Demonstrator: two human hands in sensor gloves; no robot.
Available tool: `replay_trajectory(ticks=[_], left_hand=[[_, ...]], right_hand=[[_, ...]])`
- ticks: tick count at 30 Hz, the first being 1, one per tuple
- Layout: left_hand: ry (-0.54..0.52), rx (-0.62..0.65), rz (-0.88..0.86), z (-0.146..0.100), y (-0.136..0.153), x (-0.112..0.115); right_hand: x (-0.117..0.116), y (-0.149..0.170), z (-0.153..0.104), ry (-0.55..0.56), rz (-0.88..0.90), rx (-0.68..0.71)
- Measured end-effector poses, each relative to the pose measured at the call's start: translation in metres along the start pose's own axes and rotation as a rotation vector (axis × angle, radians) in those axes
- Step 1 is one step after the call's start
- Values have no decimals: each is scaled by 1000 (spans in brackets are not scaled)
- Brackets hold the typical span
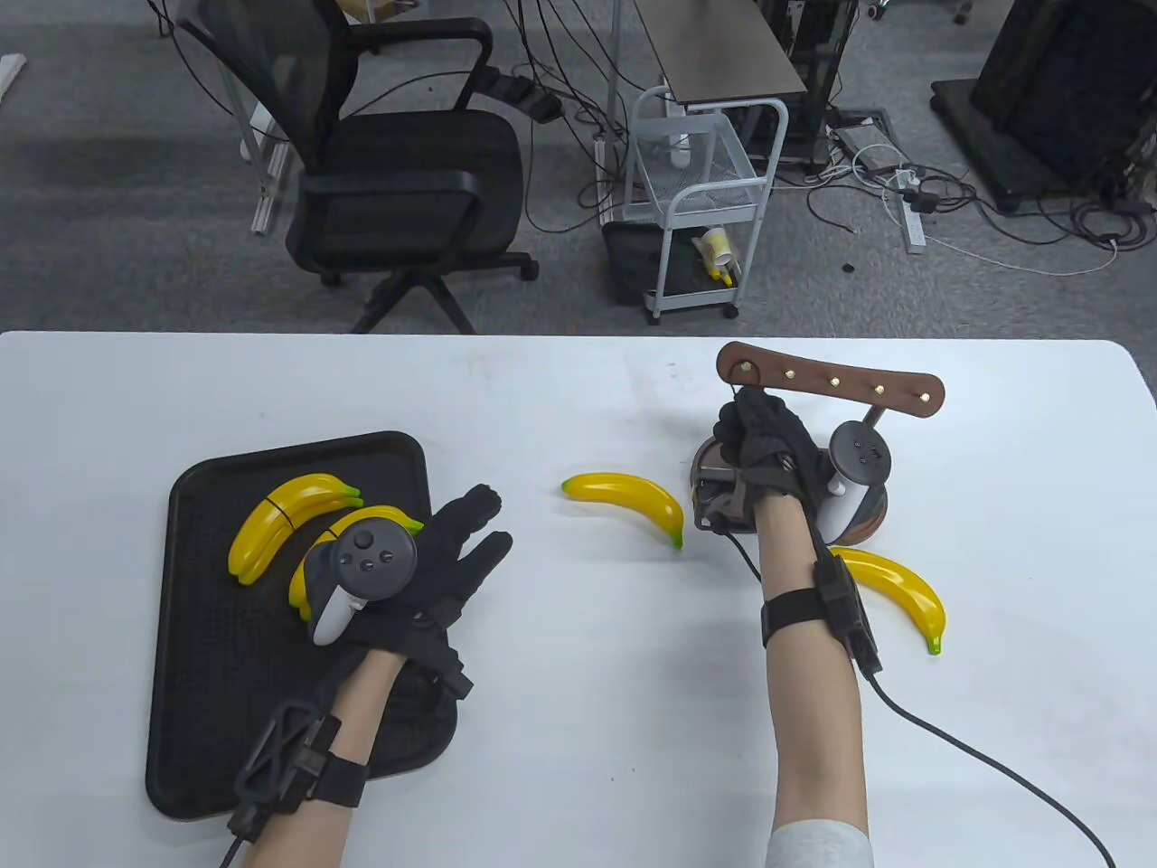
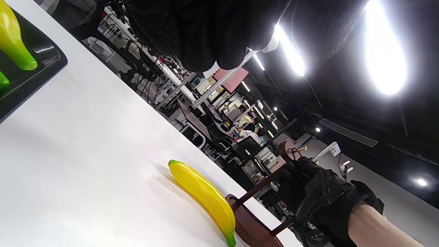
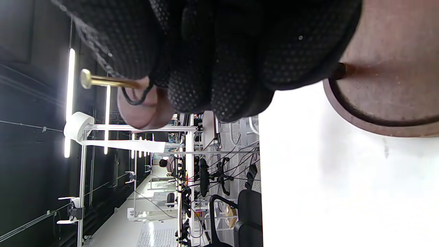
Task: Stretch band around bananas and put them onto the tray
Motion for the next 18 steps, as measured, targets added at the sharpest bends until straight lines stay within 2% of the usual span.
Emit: replay_trajectory(ticks=[9,18], left_hand=[[8,3,0,0,-1,2],[18,-4,4,0,0,3]], right_hand=[[3,-22,-12,-49,-20,58],[3,-43,-33,-171,-28,144]])
Point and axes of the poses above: the tracker on the back of each hand, its own y axis roughly to the little-finger side, its own z axis roughly from the wrist to the fingertips, x = y × z, the point moved 3 cm from there along z, roughly from the wrist to the fingertips, and after that the axes turned 2 degrees about x, right-handed, at the moved point
